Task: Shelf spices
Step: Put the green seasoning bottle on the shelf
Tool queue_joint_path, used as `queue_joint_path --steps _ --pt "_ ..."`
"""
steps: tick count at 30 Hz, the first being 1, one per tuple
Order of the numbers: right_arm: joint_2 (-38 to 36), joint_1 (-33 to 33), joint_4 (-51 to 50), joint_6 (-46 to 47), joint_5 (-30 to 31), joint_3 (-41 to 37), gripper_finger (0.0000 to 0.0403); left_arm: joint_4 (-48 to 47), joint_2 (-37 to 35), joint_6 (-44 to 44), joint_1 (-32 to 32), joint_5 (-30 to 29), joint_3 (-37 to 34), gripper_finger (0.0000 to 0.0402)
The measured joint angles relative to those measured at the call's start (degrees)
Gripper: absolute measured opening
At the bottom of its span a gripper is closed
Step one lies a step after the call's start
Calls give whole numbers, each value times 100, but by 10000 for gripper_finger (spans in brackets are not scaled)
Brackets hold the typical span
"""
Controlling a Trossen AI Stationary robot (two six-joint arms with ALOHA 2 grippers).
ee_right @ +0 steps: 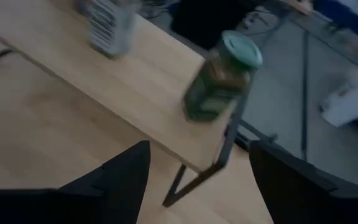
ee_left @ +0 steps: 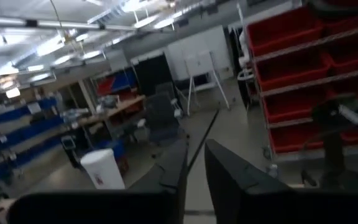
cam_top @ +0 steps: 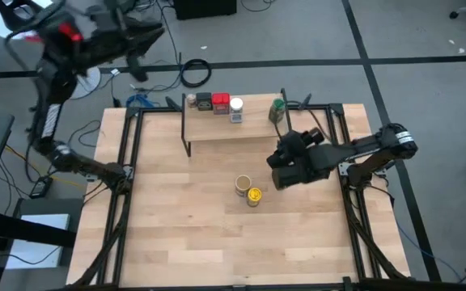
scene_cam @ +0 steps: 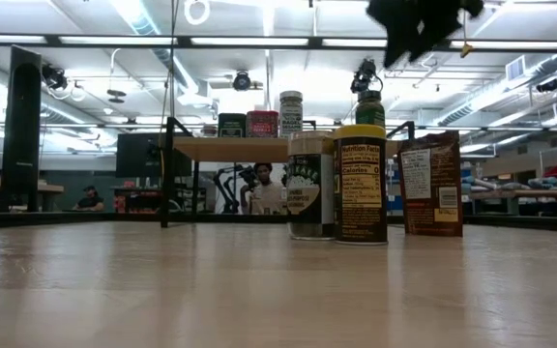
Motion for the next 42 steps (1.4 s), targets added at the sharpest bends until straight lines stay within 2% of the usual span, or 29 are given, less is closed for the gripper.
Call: queue_joint_path --steps 4,7,12,15,16,23,28,33,42 --pt "-81 92 -39 1124 318 -842 245 -2 -712 -28 -177 -294 -652 28" --pt "-152 177 -47 1618 452 -1270 204 31 -1284 -28 -295 -563 -1417 10" --pt "-229 228 -56 1769 869 -1518 101 500 -2147 -185 -401 -1025 -3022 4" --pt "-230 143 -62 1736 1097 -1522 26 1169 -2592 -478 -434 -1047 -4135 3" --pt "-230 75 -65 1717 1153 -1522 14 1387 -2712 -539 -446 -1045 -4524 2" --pt "-229 -600 156 1085 1158 -1796 2 3467 -3189 -1112 -532 -1036 -7030 2" --pt "-229 -848 696 835 1517 -2186 1 4910 -3185 -1485 -635 -988 -8242 1" --pt "-229 -947 1331 826 1802 -2582 1 5617 -3179 -1551 -731 -988 -8948 1" --pt "-227 -819 1830 1025 2398 -2751 0 5732 -3177 -1559 -1009 -996 -9584 1"
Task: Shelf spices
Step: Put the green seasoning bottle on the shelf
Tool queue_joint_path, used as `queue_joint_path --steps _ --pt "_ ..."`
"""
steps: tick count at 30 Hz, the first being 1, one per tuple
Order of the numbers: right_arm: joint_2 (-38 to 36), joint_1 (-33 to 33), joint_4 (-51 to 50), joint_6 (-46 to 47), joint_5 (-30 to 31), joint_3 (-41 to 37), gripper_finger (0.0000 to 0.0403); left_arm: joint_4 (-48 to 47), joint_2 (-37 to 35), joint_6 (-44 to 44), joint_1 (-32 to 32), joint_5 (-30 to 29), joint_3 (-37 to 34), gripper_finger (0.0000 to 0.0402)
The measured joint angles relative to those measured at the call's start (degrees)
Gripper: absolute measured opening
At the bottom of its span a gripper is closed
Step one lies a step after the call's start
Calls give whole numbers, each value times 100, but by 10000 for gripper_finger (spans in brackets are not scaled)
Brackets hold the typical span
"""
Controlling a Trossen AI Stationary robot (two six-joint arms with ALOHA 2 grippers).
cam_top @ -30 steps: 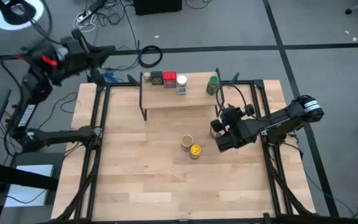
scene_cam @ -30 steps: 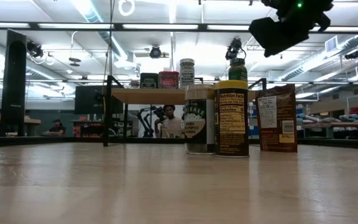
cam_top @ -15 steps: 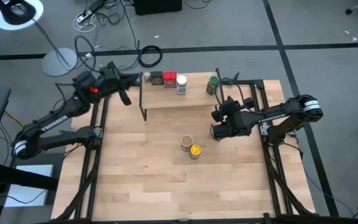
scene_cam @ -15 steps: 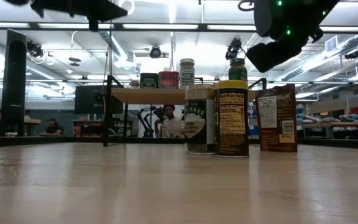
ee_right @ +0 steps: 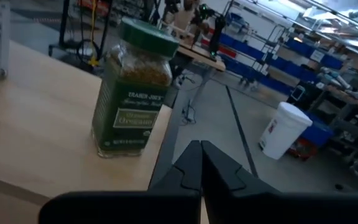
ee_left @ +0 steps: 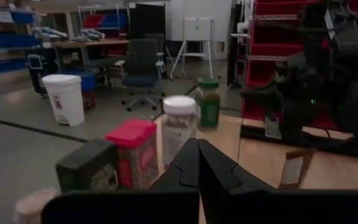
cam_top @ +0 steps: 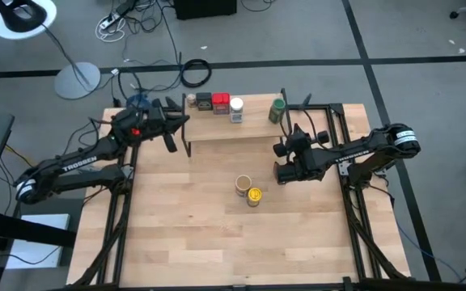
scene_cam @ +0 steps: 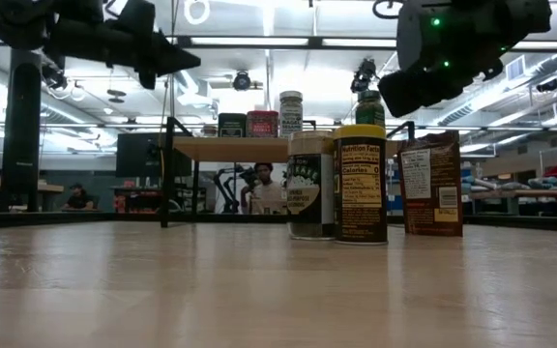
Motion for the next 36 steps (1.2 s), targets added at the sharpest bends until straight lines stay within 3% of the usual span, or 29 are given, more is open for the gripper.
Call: queue_joint_path --steps 7,17,27,36 --pt "0 443 -14 543 14 0 0 495 0 -5 -176 -11 -465 1" --pt "-726 2163 -18 681 173 -2 0 830 2 -150 -182 -14 -765 1" --pt "-2936 4058 -101 -1655 230 0 0 842 2 -151 -182 -14 -765 1" --pt "-4704 5145 -105 -3261 457 0 0 835 2 -279 -182 -14 -765 1"
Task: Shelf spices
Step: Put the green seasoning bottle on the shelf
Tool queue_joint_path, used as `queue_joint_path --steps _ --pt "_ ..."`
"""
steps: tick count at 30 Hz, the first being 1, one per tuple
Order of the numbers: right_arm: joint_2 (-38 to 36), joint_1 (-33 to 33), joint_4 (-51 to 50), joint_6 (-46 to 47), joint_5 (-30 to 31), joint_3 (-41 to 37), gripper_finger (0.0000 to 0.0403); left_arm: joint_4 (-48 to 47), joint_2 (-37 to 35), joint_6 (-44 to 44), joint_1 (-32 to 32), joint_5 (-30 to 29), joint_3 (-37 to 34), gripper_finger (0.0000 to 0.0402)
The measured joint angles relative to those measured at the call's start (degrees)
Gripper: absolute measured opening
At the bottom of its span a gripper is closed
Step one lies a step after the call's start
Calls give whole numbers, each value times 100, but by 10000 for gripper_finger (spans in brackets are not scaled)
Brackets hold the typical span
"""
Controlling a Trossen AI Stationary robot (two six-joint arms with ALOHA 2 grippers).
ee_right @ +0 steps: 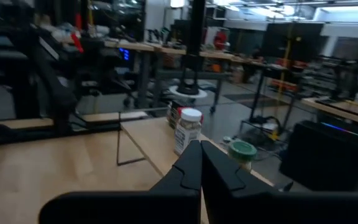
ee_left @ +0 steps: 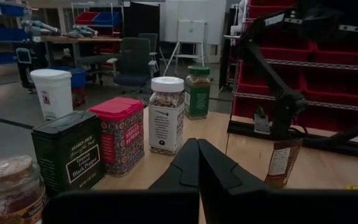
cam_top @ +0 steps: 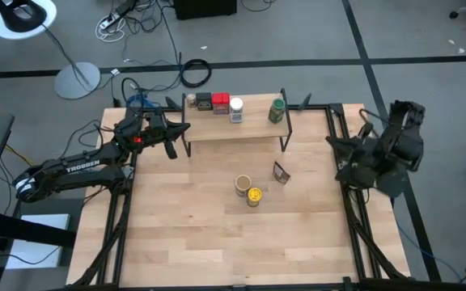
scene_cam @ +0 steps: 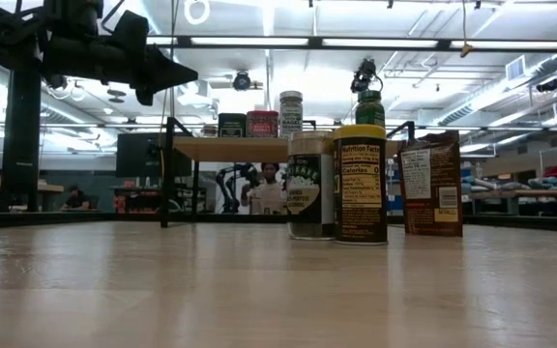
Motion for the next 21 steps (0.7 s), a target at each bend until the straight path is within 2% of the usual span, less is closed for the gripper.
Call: queue_joint_path --steps 6,11,16,21 --pt "-412 727 -8 -23 90 -189 0 4 0 -2 0 -126 0 1" --pt "-460 1236 -2 735 78 -763 0 11 0 0 2 -280 0 1" --pt "-456 1417 -13 1498 59 -1312 0 75 0 -2 2 -282 0 1" --pt "-468 1483 -85 1694 67 -1340 0 138 0 5 2 -286 0 1"
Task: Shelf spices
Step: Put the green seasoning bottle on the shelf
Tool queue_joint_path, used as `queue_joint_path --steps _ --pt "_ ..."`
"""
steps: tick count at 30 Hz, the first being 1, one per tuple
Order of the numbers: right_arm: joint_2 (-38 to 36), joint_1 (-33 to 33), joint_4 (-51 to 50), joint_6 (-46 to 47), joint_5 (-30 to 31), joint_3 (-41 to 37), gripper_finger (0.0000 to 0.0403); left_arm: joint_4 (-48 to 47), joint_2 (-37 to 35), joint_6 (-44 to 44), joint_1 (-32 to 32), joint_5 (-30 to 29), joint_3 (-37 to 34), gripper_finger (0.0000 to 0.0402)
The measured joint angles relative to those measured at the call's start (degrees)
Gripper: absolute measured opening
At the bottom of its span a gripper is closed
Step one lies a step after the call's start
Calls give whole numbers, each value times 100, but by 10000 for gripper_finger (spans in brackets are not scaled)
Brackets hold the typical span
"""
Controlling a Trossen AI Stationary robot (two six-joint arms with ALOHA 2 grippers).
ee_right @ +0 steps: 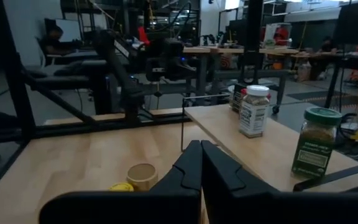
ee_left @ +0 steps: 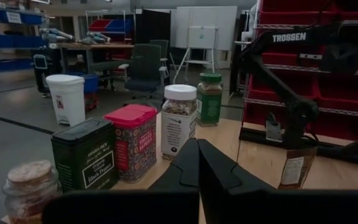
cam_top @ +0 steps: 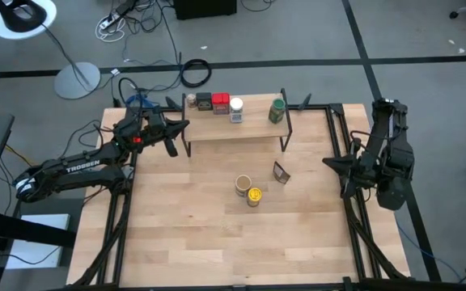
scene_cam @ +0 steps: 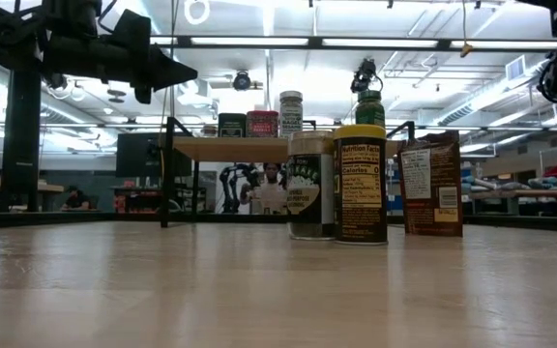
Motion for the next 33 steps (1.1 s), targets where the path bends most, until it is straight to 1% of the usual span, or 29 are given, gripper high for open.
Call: queue_joint_path --steps 5,8,11,13,16,19,21,25,28,31,33 --pt "77 9 15 147 12 1 0 68 56 23 0 -13 0 1" --pt "271 7 112 232 7 20 0 172 148 27 0 -17 0 1" --pt "517 7 199 113 1 285 0 272 298 34 0 -24 2 1" --pt "716 -36 304 -221 3 598 0 339 421 34 0 -24 2 1" --pt "1090 -282 751 -1130 22 1128 0 450 641 34 0 -22 2 1" --pt "1432 -692 1259 -2166 11 1553 0 658 892 37 0 -19 2 1" --pt "1598 -1031 1498 -2624 11 1789 0 796 1053 37 0 -15 2 1" --pt "1850 -1761 1712 -3011 16 2123 0 1304 1353 29 2 75 4 1" --pt "2005 -2337 2010 -3211 -44 2180 0 1592 1510 15 0 140 4 1" --pt "2185 -2958 2515 -3590 -532 2180 0 1750 1606 -7 0 160 4 1" --pt "2339 -3437 3288 -4282 -1143 2179 0 1813 1620 -9 0 162 4 1"
